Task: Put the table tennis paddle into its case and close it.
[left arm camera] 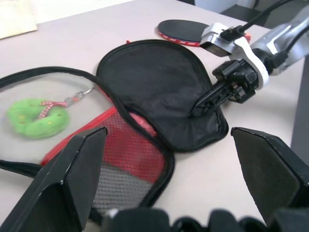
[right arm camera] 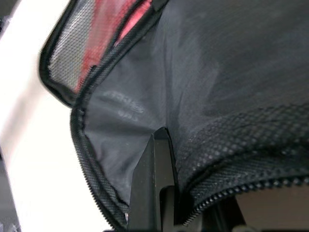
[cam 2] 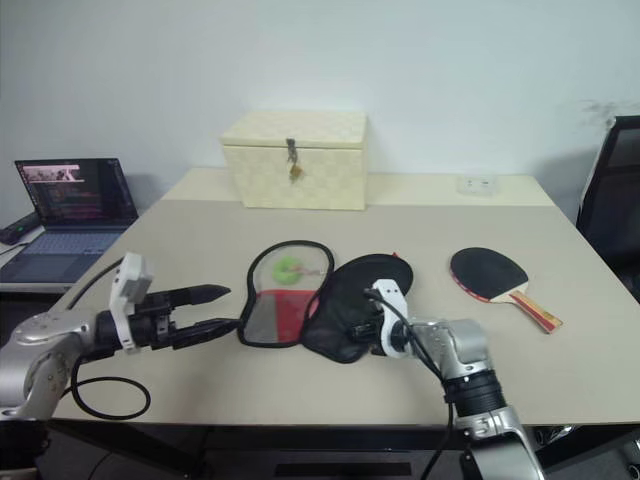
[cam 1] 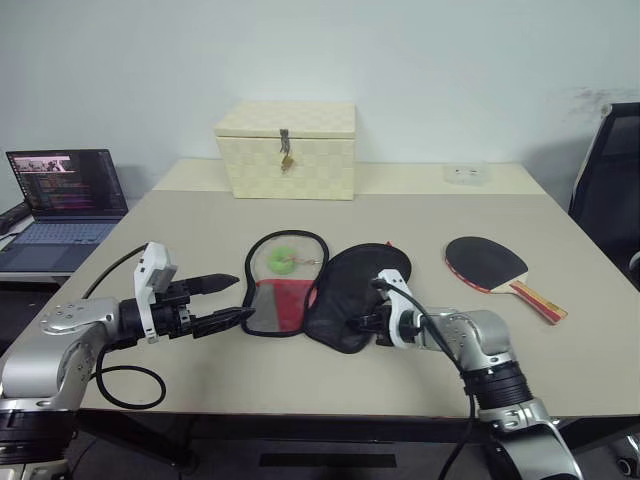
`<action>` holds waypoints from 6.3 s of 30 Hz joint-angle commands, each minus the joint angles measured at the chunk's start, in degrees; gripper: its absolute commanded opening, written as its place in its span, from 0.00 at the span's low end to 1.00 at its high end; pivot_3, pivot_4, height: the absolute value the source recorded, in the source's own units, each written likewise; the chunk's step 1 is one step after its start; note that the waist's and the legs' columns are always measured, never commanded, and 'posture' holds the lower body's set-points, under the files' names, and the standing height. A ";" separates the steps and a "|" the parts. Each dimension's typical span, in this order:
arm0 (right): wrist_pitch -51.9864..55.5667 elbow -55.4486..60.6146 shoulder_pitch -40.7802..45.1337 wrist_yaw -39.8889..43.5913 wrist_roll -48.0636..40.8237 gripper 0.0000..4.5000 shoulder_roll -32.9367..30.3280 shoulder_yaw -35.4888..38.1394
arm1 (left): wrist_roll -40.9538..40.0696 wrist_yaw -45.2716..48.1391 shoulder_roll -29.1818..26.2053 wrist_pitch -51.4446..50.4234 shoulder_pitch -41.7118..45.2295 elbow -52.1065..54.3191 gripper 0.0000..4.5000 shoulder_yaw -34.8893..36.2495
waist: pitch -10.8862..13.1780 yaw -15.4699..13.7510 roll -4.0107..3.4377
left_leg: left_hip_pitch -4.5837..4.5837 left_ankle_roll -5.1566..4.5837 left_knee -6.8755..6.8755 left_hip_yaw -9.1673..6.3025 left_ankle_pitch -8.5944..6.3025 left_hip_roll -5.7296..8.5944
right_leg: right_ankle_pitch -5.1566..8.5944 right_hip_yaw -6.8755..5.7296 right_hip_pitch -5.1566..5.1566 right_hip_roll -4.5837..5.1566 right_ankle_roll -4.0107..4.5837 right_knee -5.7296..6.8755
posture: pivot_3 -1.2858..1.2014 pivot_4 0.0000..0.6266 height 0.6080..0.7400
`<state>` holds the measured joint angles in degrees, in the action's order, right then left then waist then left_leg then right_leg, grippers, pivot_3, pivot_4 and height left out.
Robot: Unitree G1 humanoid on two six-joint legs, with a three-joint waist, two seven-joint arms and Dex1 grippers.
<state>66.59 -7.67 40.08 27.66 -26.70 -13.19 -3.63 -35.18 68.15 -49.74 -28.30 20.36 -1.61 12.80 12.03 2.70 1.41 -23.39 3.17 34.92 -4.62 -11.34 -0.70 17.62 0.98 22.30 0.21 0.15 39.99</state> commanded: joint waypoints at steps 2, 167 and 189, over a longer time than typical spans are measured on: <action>0.49 2.02 0.53 5.32 0.06 0.01 -6.71 -1.65 | 0.09 0.30 0.59 0.31 3.22 1.36 1.00 -1.23 | 0.00 -0.15 0.00 | -0.01 0.00 0.00 0.00 0.00 0.01 | 0.00 0.00 0.00 0.00 0.00 -0.01 | 0.52 0.24 1.00; 10.08 23.30 -3.34 -26.27 15.95 0.51 12.36 9.67 | 2.41 -0.99 4.01 2.40 10.01 -0.08 1.00 -3.19 | 0.06 0.49 -0.11 | -0.15 -0.01 0.12 0.02 0.01 0.00 | -0.10 0.04 0.11 -0.03 -0.06 0.05 | 0.52 0.24 1.00; 13.57 33.79 -12.08 -0.30 -0.95 0.98 -15.54 6.80 | 2.99 0.63 2.93 2.31 9.56 -2.20 1.00 -3.19 | 0.05 0.59 -0.09 | -0.11 -0.02 0.13 0.04 0.00 0.00 | -0.09 0.01 0.09 -0.11 -0.08 0.03 | 0.52 0.24 1.00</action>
<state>81.48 24.59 27.72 26.65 -26.35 -28.51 3.13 -32.23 68.26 -46.11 -26.97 28.77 -4.14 8.64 12.07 3.29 1.33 -23.51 3.16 35.05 -4.58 -11.34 -0.69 17.53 0.98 22.39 0.10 0.07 40.01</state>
